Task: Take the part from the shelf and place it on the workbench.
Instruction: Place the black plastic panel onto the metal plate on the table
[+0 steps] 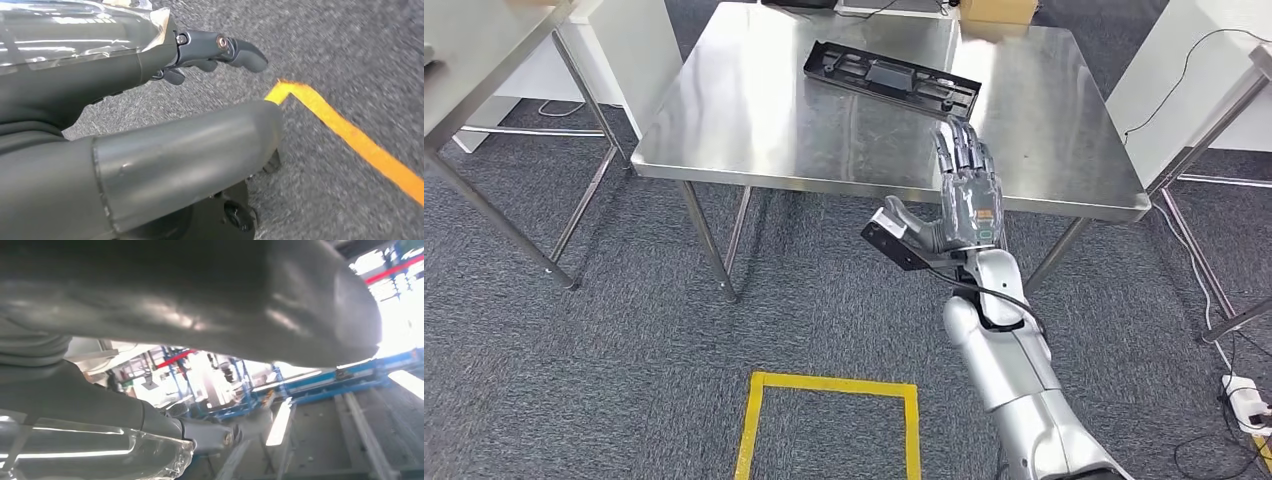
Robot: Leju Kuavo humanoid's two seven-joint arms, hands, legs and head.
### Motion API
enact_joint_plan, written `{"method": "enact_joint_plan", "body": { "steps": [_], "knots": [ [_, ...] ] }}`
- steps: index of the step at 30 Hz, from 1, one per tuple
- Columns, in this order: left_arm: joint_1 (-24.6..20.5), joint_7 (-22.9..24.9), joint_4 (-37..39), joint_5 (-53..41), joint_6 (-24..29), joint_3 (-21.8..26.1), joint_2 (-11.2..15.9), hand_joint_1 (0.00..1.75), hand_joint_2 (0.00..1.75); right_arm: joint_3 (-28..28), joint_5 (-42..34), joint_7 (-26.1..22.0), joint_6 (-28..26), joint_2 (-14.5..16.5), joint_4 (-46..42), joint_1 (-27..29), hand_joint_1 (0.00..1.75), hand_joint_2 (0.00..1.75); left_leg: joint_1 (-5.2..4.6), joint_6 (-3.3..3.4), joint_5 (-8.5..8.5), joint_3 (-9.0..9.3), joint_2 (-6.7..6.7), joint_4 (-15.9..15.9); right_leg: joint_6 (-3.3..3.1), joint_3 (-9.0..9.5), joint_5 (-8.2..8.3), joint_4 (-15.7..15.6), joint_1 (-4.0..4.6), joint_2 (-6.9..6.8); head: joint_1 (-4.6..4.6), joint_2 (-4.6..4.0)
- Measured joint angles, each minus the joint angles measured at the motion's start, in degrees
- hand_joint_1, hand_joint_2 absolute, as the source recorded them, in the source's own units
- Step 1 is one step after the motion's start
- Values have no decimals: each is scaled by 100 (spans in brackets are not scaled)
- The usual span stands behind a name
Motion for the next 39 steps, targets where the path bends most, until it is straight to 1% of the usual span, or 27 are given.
{"method": "enact_joint_plan", "body": {
  "steps": [2, 4, 5, 6, 8, 10, 11, 12, 14, 15, 16, 18, 19, 20, 22, 23, 24, 26, 27, 29, 30, 32, 34, 35, 36, 37, 39],
  "knots": [
    [5, -31, 1, 58, 41, 27, -8, 0, 0, 111, -158, -75, 21, -108, -293, 382, 0, 0, -13, 113, 113, -124, 5, -5, -70, -202, -464, 578, 3, 14, 40, -1],
    [16, -47, 1, 108, 91, 56, -21, 0, 0, 271, -366, -122, 10, -231, -592, 902, 0, 0, -47, 163, 227, -267, -4, -2, -109, -354, -863, 1343, 22, 26, 69, -1],
    [21, -40, 1, 123, 123, 70, -27, 0, 0, 352, -455, -119, -2, -285, -710, 1174, 0, 0, -68, 176, 286, -342, -7, -1, -101, -337, -924, 1558, 36, 33, 76, 0],
    [24, -23, 1, 135, 158, 90, -33, 0, 0, 421, -533, -95, -17, -331, -801, 1429, 0, 0, -92, 183, 345, -417, -10, 0, -87, -225, -889, 1576, 57, 37, 80, 0],
    [19, 34, -2, 145, 246, 127, -51, 0, 0, 519, -736, -39, -66, -397, -915, 1856, 0, 0, -132, 185, 468, -559, -4, 1, -122, 300, -737, 1025, 129, 39, 82, 1],
    [5, 108, -13, 144, 339, 145, -84, 0, 0, 564, -1115, -34, -195, -443, -874, 2167, 0, 0, -151, 150, 581, -641, 16, -5, -266, 954, -804, 151, 226, 23, 74, 0],
    [-1, 150, -18, 139, 384, 149, -102, 0, 0, 565, -1382, -65, -332, -455, -708, 2267, 0, 0, -137, 122, 631, -649, 35, -16, -327, 1147, -864, -155, 266, 19, 70, 0],
    [-4, 187, -21, 126, 427, 150, -113, 0, 0, 547, -1681, -126, -519, -461, -409, 2322, 0, 0, -123, 84, 683, -643, 53, -40, -367, 1224, -891, -313, 294, 16, 72, 0],
    [-5, 234, -20, 88, 485, 151, -122, 0, 0, 439, -2383, -417, -978, -459, 595, 2347, 0, 0, -96, 9, 734, -645, 57, -75, -408, 1179, -763, -400, 293, 6, 87, 0],
    [-4, 244, -20, 70, 499, 151, -122, 0, 0, 353, -2693, -635, -1165, -464, 1167, 2346, 0, 0, -92, -31, 611, -673, 44, -15, -444, 1142, -685, -426, 274, -12, 89, 0],
    [6, 248, -20, 58, 506, 150, -117, 0, 0, 270, -2924, -847, -1286, -469, 1693, 2351, 0, 0, -86, -70, 375, -718, 29, 141, -471, 1088, -601, -450, 246, -29, 84, 0],
    [33, 257, -21, 40, 509, 150, -102, 0, 0, 160, -3114, -1054, -1358, -469, 2494, 2352, 0, 0, -52, -147, -275, -835, 21, 737, -501, 941, -459, -448, 223, -43, 63, 1],
    [44, 265, -21, 25, 510, 150, -93, 0, 0, 124, -3155, -968, -1347, -458, 2823, 2347, 0, 0, -36, -182, -473, -870, 22, 1071, -493, 861, -389, -440, 219, -43, 56, 1],
    [48, 276, -21, 1, 510, 149, -87, 0, 0, 82, -3206, -772, -1325, -442, 3148, 2344, 0, 0, -27, -210, -518, -861, 23, 1322, -475, 776, -321, -426, 215, -45, 55, 1],
    [51, 302, -21, -47, 510, 147, -74, 0, 0, -31, -3347, -223, -1254, -404, 3741, 2366, 0, 0, -13, -243, -249, -616, 24, 1365, -418, 588, -211, -364, 192, -62, 53, 1],
    [56, 310, -21, -65, 510, 146, -68, 0, 0, -91, -3419, 7, -1208, -384, 3972, 2394, 0, 0, -6, -250, -101, -363, 22, 1124, -386, 492, -172, -314, 179, -71, 52, 1],
    [59, 316, -21, -77, 509, 145, -61, 0, 0, -152, -3491, 187, -1153, -372, 4150, 2428, 0, 0, -5, -254, -79, -64, 12, 759, -351, 401, -141, -259, 173, -75, 49, 0],
    [58, 320, -22, -91, 499, 143, -49, 0, 0, -278, -3623, 477, -969, -346, 4424, 2494, 0, 0, -24, -202, -247, 385, -12, 78, -282, 276, -68, -175, 177, -67, 49, 1],
    [56, 323, -23, -95, 487, 141, -44, 0, 0, -347, -3704, 650, -814, -328, 4554, 2530, 0, 0, -50, -154, -336, 468, -20, -103, -245, 245, -20, -165, 181, -62, 49, 1],
    [57, 345, -22, -100, 457, 134, -41, 0, 0, -508, -3926, 1099, -368, -266, 4812, 2630, 0, 0, -70, -15, -295, 425, -4, -187, -177, 214, 52, -157, 171, -50, 48, 1],
    [59, 364, -22, -105, 433, 128, -41, 0, 0, -598, -4050, 1363, -121, -225, 4920, 2698, 0, 0, -70, 52, -235, 375, 6, -200, -168, 171, -17, -95, 162, -37, 50, 0],
    [67, 414, -21, -132, 370, 117, -43, 0, 0, -780, -4224, 1871, 305, -129, 5077, 2819, 0, 0, -53, 158, -98, 231, 33, -223, -214, -4, -445, 356, 133, 3, 75, 0],
    [75, 456, -21, -178, 302, 97, -43, 0, 0, -906, -4247, 2178, 615, -17, 5173, 2874, 0, 0, -56, 182, 40, 55, 64, -220, -241, -195, -951, 1110, 111, 29, 108, -1],
    [75, 468, -21, -200, 281, 78, -44, 0, 0, -937, -4207, 2233, 736, 34, 5207, 2879, 0, 0, -56, 172, 110, -37, 85, -217, -207, -218, -1059, 1407, 95, 34, 114, -1],
    [74, 477, -21, -215, 266, 53, -43, 0, 0, -950, -4146, 2239, 830, 81, 5231, 2881, 0, 0, -55, 155, 179, -129, 102, -214, -144, -150, -1041, 1540, 78, 35, 117, -1],
    [73, 483, -21, -226, 260, 30, -44, 0, 0, -953, -4085, 2228, 894, 118, 5248, 2880, 0, 0, -52, 135, 246, -214, 115, -212, -71, 21, -939, 1474, 58, 35, 119, 0],
    [66, 483, -22, -231, 259, -3, -47, 0, 0, -952, -4007, 2200, 950, 184, 5266, 2871, 0, 0, -50, 76, 378, -331, 121, -204, 8, 680, -767, 761, 23, 40, 121, 0]
  ]
}}
